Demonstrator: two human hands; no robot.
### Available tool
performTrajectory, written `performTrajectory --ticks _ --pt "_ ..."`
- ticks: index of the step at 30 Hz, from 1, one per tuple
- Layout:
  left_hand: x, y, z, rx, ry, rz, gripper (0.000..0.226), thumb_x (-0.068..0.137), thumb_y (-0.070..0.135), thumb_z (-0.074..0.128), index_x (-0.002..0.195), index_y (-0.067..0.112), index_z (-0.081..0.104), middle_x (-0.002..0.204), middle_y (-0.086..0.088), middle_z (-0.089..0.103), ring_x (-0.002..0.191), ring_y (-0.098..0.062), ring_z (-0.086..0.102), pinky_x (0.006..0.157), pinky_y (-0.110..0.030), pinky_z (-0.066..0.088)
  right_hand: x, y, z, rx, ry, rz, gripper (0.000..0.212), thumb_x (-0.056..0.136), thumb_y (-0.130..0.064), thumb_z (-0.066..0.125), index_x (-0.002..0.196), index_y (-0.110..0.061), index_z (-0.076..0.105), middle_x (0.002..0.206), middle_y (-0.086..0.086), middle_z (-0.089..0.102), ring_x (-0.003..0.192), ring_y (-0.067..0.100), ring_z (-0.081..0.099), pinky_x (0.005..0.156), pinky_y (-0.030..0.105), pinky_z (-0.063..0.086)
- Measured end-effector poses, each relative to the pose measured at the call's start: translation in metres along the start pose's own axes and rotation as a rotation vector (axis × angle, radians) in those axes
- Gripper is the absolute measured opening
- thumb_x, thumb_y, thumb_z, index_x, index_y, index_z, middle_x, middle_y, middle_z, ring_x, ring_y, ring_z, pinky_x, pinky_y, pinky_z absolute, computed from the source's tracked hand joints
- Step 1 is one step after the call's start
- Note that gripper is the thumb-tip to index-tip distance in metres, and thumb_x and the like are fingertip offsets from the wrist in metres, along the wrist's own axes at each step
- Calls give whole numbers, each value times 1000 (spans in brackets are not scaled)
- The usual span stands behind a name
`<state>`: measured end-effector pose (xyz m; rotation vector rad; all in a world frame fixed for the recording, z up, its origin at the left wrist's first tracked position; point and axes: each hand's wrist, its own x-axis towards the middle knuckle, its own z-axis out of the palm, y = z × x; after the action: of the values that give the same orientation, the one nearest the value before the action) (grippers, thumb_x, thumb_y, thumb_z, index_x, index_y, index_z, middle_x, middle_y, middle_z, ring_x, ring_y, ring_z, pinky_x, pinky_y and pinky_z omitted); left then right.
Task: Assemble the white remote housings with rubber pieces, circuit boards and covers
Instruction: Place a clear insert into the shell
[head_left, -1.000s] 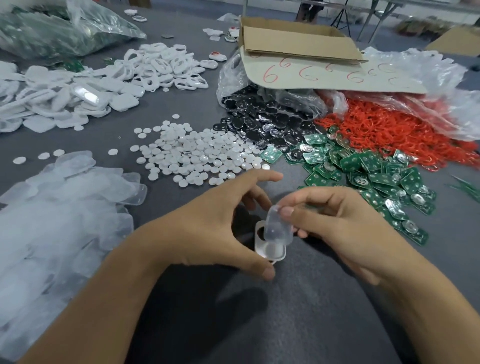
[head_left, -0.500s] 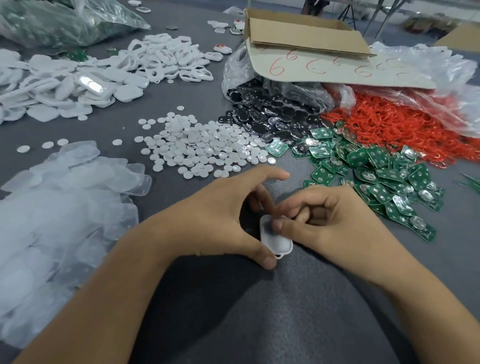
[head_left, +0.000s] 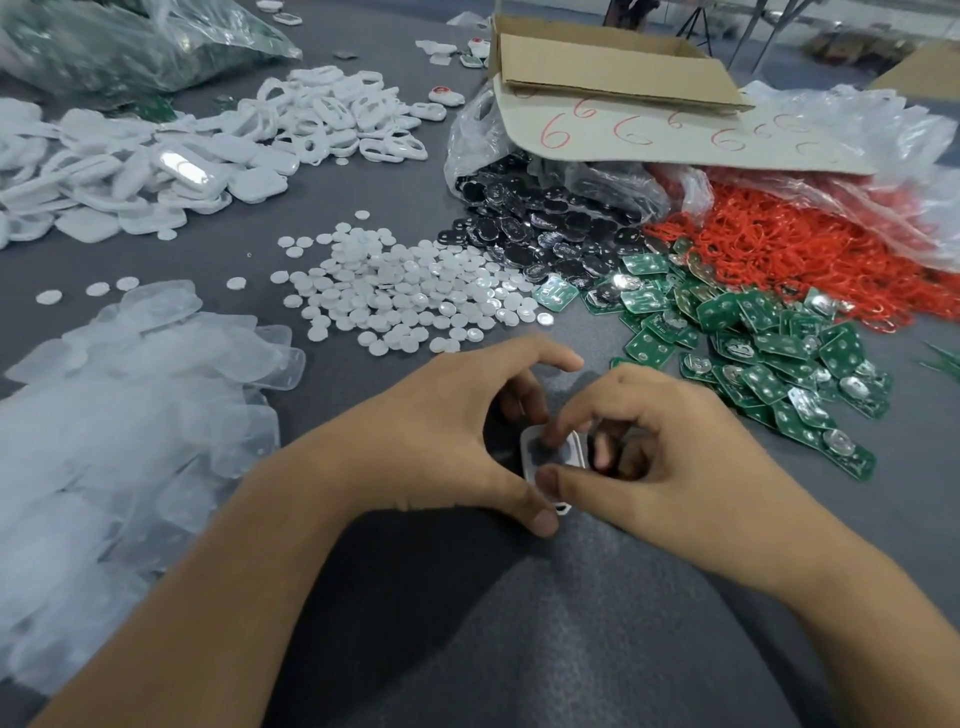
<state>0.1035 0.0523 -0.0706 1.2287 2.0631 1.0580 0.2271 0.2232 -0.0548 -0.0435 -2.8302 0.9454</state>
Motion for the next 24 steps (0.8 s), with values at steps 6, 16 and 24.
performTrajectory --ticks 6,16,24 --pt "0 3 1 -24 -22 16 96 50 48 98 130 61 46 113 25 59 106 4 59 83 -19 45 3 13 -5 245 174 93 13 80 -34 82 90 -35 74 82 -6 62 57 12 56 54 32 46" --pt "25 15 28 -33 223 6 71 65 62 86 127 53 53 111 23 60 107 8 56 80 -5 43 8 37 -15 -231 238 300 22 83 -34 77 104 -30 73 95 -3 53 83 10 52 67 14 30" --pt "27 11 33 -133 456 5 34 89 24 78 119 32 65 102 15 73 98 5 67 81 -6 47 7 35 -8 -2 279 209 27 79 -7 80 87 -27 63 79 -8 62 72 7 60 71 23 50"
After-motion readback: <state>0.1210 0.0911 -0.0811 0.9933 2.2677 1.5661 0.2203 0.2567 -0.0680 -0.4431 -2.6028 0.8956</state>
